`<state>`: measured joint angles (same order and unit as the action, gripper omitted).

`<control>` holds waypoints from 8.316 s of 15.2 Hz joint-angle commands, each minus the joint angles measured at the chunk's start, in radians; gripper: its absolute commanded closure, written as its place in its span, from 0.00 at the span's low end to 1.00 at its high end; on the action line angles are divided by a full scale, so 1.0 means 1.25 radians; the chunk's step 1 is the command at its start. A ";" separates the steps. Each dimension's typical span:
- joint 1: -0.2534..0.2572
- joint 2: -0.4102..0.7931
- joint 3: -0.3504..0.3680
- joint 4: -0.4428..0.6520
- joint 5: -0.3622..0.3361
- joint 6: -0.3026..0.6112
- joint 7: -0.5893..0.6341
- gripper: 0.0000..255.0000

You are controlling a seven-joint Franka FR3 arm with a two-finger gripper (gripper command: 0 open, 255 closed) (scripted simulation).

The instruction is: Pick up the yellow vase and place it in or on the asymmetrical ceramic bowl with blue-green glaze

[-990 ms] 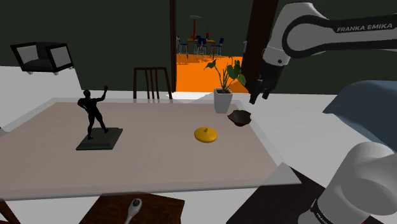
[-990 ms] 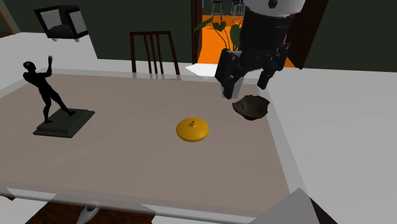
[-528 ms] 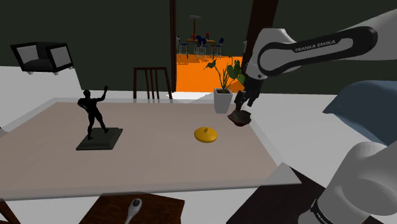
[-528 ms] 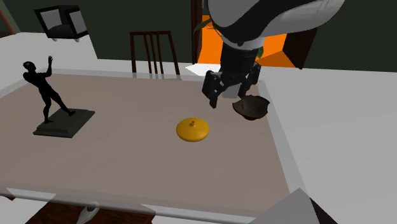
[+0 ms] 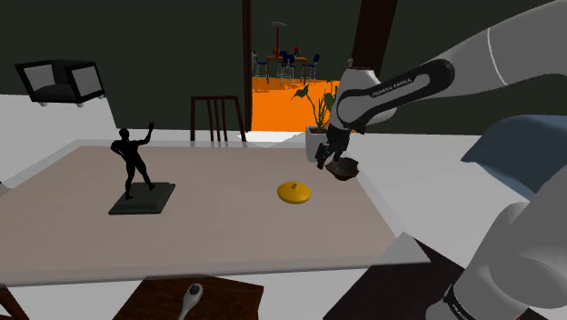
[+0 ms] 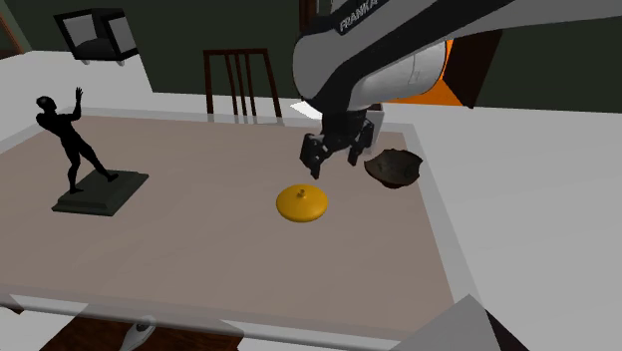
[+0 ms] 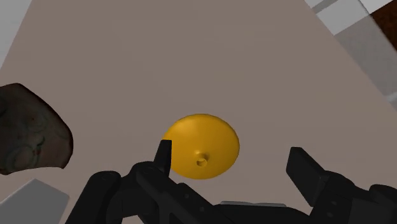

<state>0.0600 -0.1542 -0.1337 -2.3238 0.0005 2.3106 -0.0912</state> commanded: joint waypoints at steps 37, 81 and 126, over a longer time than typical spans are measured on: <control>-0.025 0.535 0.028 0.325 0.117 0.213 -0.135 1.00; -0.172 0.392 -0.056 0.495 0.133 -0.116 -0.338 1.00; -0.345 0.618 -0.072 0.650 0.228 -0.074 -0.564 0.00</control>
<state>-0.3718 0.6182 -0.2240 -1.5110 0.2856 2.2183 -0.7960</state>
